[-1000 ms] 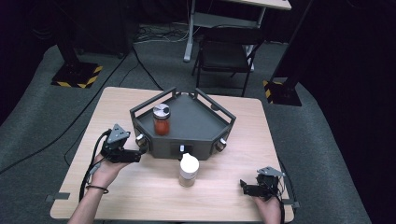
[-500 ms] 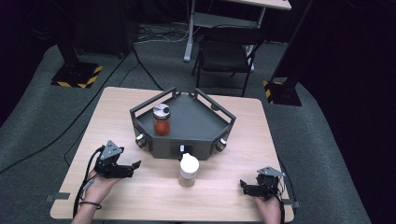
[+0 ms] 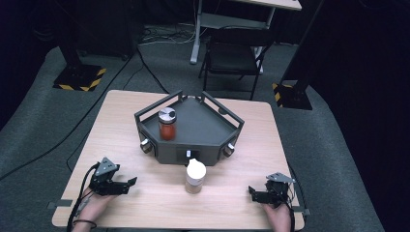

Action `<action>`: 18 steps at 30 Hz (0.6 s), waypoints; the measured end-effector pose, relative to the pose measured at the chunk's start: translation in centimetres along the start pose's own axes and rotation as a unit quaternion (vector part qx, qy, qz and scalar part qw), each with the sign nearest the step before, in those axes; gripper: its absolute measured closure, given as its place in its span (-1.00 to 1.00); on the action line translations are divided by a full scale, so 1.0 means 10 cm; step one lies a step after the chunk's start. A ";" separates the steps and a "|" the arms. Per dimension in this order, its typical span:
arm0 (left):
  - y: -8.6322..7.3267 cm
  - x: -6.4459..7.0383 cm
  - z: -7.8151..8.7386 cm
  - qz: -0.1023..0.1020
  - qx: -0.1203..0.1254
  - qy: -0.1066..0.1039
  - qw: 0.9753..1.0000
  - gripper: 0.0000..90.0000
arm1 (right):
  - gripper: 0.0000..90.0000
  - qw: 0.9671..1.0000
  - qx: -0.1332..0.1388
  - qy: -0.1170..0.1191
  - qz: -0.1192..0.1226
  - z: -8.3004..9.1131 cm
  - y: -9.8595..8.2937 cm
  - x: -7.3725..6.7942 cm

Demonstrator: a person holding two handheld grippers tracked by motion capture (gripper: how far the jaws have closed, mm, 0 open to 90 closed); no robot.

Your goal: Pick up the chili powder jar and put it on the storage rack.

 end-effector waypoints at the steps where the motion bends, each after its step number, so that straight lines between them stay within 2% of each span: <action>1: -0.01 -0.01 0.00 0.003 -0.001 0.000 1.000 -0.75 | -1.00 1.000 0.000 0.000 0.000 0.00 0.00 0.00; 5: -0.03 -0.03 -0.02 0.005 -0.013 -0.006 1.000 -0.75 | -1.00 1.000 0.000 0.000 0.000 0.00 0.00 0.00; 8: -0.01 -0.04 -0.04 0.005 -0.032 -0.012 0.999 -0.75 | -1.00 1.000 0.000 0.000 0.000 0.00 0.00 0.00; 13: -0.02 -0.04 -0.03 0.004 -0.033 -0.012 0.999 -0.76 | -1.00 1.000 0.000 0.000 0.000 0.00 0.00 0.00; 18: -0.06 -0.05 -0.01 0.014 -0.029 -0.017 0.999 -0.77 | -1.00 1.000 0.000 0.000 0.000 0.00 0.00 0.00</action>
Point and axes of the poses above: each handheld gripper's, and its own axes: z roughly backward along the jaws, y roughly out of its top, x roughly to its right, the point moved 4 cm from there along -z, roughly forward along the jaws, and after that the axes turned 14 degrees about -x, right-handed, at the moved point
